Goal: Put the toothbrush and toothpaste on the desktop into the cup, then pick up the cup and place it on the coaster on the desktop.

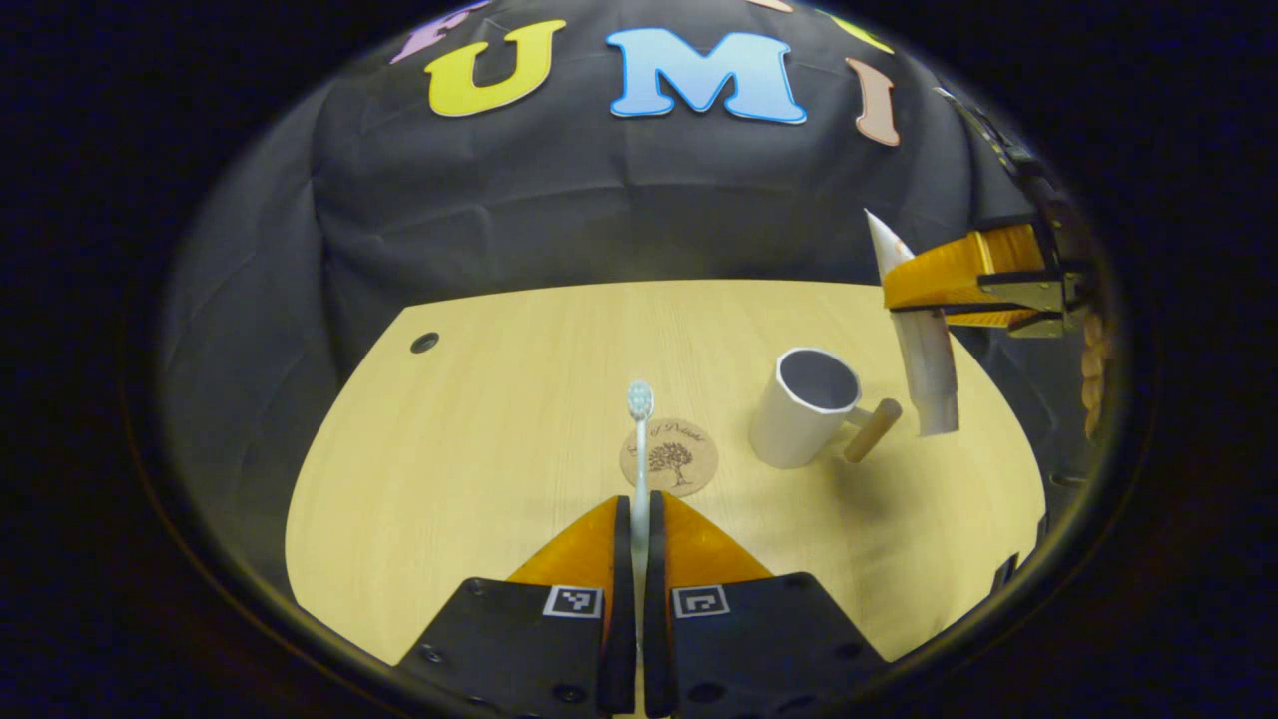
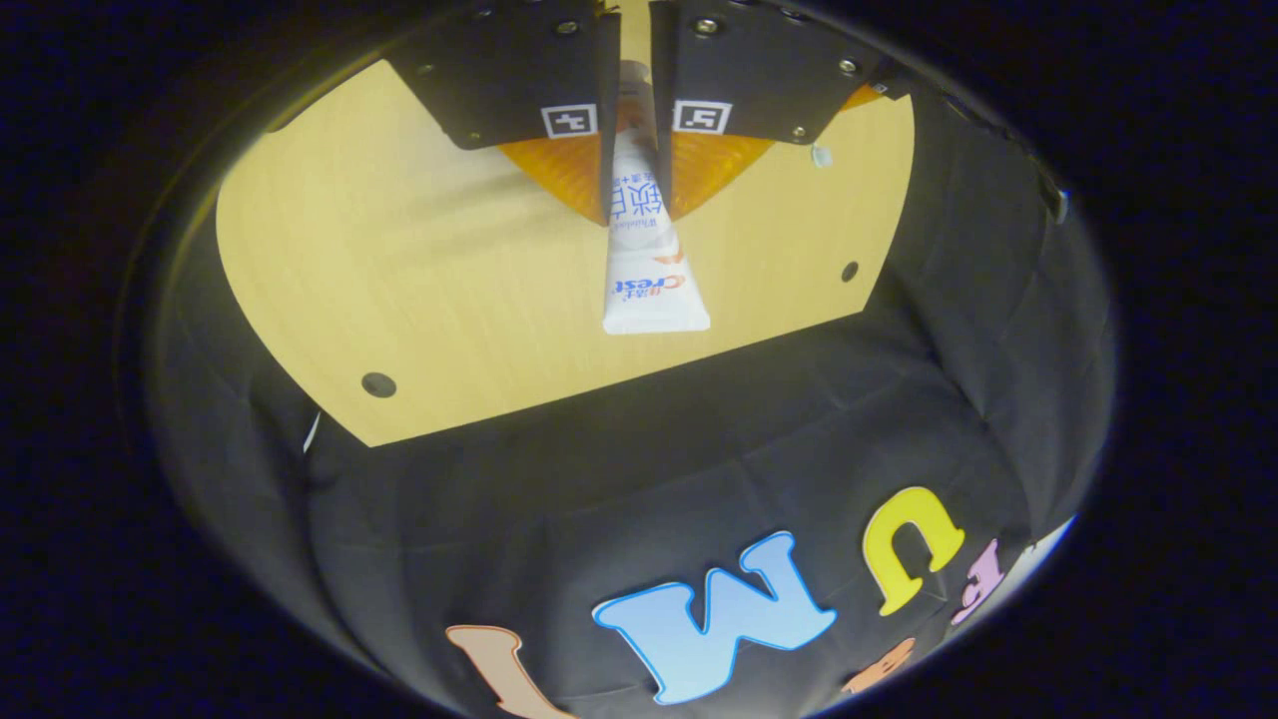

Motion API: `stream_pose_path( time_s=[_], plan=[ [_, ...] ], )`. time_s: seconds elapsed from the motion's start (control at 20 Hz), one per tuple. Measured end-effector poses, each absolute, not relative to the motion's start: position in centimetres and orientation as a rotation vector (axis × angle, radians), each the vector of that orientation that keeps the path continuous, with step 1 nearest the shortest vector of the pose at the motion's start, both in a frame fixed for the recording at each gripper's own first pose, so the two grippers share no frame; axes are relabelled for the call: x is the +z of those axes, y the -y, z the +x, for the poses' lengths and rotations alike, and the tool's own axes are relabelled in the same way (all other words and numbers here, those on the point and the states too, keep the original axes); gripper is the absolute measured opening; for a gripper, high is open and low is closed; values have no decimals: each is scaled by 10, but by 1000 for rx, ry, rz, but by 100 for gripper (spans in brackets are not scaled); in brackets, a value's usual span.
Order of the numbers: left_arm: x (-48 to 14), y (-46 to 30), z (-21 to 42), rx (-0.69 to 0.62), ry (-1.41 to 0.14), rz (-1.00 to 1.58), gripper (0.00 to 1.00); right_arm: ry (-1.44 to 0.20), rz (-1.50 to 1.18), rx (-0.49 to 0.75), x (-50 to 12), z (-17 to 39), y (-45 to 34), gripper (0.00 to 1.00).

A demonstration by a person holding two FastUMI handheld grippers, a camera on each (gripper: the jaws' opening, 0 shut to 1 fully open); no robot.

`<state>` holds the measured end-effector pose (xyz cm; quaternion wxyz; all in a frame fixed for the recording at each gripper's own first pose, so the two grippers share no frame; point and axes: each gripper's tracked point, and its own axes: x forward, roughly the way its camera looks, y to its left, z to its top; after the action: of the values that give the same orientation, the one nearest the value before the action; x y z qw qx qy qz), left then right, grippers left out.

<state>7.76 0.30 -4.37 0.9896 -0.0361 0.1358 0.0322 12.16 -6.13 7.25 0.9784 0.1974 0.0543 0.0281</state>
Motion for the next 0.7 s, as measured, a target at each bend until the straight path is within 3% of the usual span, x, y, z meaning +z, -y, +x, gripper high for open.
stream_pose_path(
  time_s=[0.7],
  plan=[
    [-38, -12, 85, 94, -286, -61, 11, 7, 388, 48, 91, 206, 55, 13]
  ],
)
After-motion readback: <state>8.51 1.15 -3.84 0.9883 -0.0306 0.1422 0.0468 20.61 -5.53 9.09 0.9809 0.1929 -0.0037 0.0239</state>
